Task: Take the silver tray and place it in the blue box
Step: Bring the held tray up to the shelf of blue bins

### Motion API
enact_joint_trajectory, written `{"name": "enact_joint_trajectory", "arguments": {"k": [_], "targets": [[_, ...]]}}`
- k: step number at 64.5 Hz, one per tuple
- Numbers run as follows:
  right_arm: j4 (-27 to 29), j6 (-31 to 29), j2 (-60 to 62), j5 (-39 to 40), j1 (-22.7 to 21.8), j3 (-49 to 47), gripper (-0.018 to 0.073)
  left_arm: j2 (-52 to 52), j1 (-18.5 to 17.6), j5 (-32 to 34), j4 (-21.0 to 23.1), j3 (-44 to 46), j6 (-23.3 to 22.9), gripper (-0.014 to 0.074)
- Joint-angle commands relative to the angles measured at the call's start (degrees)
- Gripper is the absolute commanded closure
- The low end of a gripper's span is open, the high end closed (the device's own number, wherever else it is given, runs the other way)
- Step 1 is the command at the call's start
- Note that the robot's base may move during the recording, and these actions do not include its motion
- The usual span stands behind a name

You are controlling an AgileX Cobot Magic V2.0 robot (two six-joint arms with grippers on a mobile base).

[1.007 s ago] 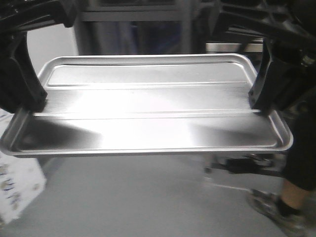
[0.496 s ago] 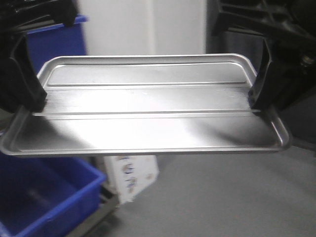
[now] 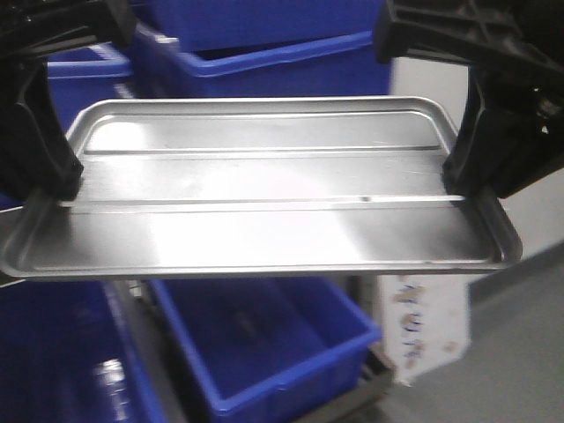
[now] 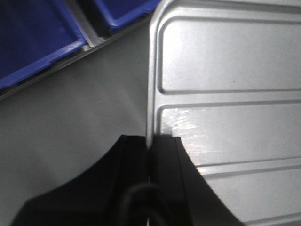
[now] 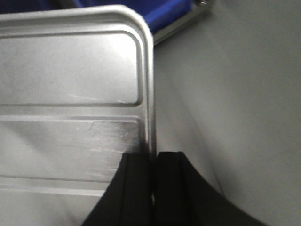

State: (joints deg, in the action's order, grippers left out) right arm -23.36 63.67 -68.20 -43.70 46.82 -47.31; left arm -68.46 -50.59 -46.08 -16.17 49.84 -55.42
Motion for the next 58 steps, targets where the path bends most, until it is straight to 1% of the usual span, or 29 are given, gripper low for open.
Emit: {"name": "enact_joint_trajectory", "arguments": {"k": [1, 58], "targets": [[-5.1, 0.0, 1.4, -3.5, -0.5, -1.2, 0.0499, 1.4, 0.5, -4.0, -4.0, 1.2, 0.4, 0.0700], [-5.1, 0.0, 1.4, -3.5, -0.5, -1.2, 0.0499, 1.4, 0.5, -4.0, -4.0, 1.2, 0.4, 0.0700]]}}
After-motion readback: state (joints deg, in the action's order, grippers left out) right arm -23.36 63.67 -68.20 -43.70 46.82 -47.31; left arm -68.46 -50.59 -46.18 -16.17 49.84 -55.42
